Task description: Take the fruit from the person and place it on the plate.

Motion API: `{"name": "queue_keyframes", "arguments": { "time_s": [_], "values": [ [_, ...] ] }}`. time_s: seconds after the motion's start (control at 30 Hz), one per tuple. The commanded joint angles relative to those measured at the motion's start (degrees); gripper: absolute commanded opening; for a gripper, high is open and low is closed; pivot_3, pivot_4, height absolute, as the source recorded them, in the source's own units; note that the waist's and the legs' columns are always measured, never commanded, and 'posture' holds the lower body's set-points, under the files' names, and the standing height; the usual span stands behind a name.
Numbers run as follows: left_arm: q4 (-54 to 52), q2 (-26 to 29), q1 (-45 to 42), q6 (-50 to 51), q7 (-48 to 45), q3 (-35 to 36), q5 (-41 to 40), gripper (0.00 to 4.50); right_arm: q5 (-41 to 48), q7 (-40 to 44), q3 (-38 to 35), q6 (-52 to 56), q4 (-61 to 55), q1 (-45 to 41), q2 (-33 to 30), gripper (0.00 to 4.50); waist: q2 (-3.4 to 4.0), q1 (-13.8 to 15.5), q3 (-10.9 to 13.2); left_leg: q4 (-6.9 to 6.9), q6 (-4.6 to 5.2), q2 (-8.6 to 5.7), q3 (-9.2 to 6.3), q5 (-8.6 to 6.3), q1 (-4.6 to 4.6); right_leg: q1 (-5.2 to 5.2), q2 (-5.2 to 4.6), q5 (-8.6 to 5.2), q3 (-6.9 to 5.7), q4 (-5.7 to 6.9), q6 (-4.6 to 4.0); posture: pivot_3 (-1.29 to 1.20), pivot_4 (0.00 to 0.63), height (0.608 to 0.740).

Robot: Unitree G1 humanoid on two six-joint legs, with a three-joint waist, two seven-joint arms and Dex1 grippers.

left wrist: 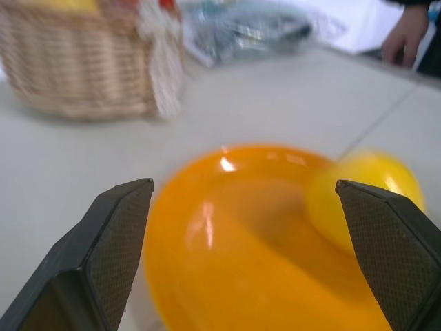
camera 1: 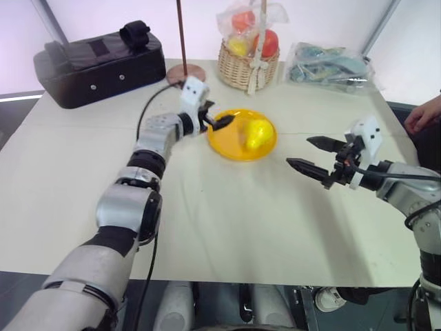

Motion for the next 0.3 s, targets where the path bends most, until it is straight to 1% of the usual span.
{"name": "queue_keyframes", "arguments": {
  "time_s": [0.03, 0.13, 0.23, 0.3],
  "values": [
    [-17.3, 4.9, 7.8, 8.4, -1.3, 2.4, -3.8, 4.44, -0.4, 0.4, 0.3, -2.0, 1.5, -2.6, 0.7, 4.5, 0.02, -0.8, 0.0, -0.03, 0.0, 0.02, -0.01, 0.0, 0.03, 0.01, 0.0, 0.0, 0.02, 0.01, 0.0, 0.0, 0.15, 0.74],
    [-24.5, 5.7, 10.9, 12.9, 0.0, 2.2, -5.0, 4.44, -0.7, 0.6, 0.6, -2.4, 2.2, -2.9, 0.8, 4.5, 0.02, -0.3, 0.0, -0.04, -0.01, 0.05, -0.04, 0.01, 0.03, 0.01, 0.04, 0.0, 0.01, 0.04, -0.01, 0.0, 0.15, 0.74],
    [-27.5, 5.8, 12.1, 15.2, 0.8, 2.0, -5.6, 4.44, -0.9, 0.8, 0.6, -2.5, 2.4, -3.0, 0.9, 4.5, 0.0, 0.8, 0.0, 0.17, -0.01, 0.04, -0.07, 0.01, -0.07, 0.05, 0.02, 0.01, -0.05, 0.05, 0.01, 0.0, 0.15, 0.74],
    [-28.6, 5.8, 12.4, 16.1, 1.1, 2.0, -5.8, 4.44, -0.9, 0.8, 0.7, -2.6, 2.4, -3.0, 0.9, 4.5, 0.0, 1.0, 0.0, 0.21, -0.01, -0.01, -0.08, 0.0, -0.08, 0.12, -0.01, 0.03, -0.06, -0.01, 0.06, 0.0, 0.15, 0.74]
  ]
}}
